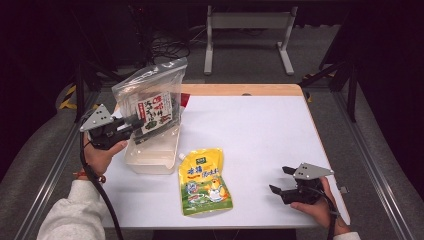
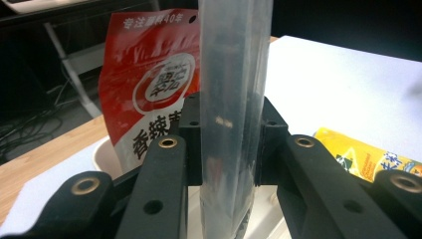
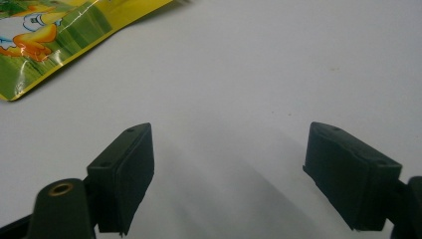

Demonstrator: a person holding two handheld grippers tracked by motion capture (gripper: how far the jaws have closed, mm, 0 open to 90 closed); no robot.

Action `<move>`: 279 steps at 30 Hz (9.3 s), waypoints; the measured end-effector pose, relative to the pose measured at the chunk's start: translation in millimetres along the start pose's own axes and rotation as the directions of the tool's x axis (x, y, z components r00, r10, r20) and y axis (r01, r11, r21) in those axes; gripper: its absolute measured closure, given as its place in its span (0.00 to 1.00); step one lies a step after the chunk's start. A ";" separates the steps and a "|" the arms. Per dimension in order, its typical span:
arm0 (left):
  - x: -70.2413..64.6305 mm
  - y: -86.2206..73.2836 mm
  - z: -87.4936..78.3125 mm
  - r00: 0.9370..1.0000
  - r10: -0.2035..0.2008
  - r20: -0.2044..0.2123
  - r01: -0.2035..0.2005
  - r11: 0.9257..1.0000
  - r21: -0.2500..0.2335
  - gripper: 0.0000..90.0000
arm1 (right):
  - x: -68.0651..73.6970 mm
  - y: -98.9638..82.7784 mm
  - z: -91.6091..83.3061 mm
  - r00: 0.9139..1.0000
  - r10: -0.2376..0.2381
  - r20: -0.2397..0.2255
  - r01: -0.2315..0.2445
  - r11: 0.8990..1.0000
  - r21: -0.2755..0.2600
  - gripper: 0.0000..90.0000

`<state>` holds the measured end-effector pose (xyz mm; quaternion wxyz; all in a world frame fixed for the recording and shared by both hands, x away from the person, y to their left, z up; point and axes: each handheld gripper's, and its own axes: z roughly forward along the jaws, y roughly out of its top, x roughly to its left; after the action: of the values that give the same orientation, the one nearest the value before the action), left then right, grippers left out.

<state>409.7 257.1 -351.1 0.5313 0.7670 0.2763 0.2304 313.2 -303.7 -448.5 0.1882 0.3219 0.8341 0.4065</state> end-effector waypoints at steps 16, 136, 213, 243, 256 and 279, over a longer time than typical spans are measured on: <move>3.1 -13.3 -1.5 0.999 0.025 0.033 -0.026 0.998 0.048 0.81 | 1.9 0.0 4.9 1.000 0.002 -0.009 -0.002 1.000 0.020 0.21; -117.8 -103.1 -5.5 0.992 -0.057 0.111 0.022 0.954 0.298 0.19 | 81.4 88.4 126.5 0.966 0.107 -0.234 -0.085 0.991 0.103 0.28; -139.6 -90.6 59.1 0.908 -0.291 0.302 0.171 0.915 0.366 0.16 | 89.1 80.5 76.4 0.939 -0.059 -0.339 -0.004 0.983 -0.183 0.96; -152.9 -52.3 60.9 0.916 -0.141 0.376 0.100 0.987 0.127 0.80 | 94.7 82.5 78.8 0.962 -0.040 -0.271 -0.041 0.957 -0.289 0.94; -156.5 -37.4 54.9 0.920 -0.089 0.382 0.063 0.995 0.081 0.96 | 96.4 86.6 73.1 0.968 -0.032 -0.248 -0.051 0.946 -0.322 0.84; -147.6 -30.0 37.0 0.920 0.027 0.391 -0.046 0.998 0.038 1.00 | 83.7 58.4 27.8 0.989 -0.120 -0.081 0.109 0.986 -0.125 0.30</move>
<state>318.9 141.4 -400.5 0.5532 0.8148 0.1558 0.0763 291.2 -203.4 -422.9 0.1933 0.2433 0.8327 0.4584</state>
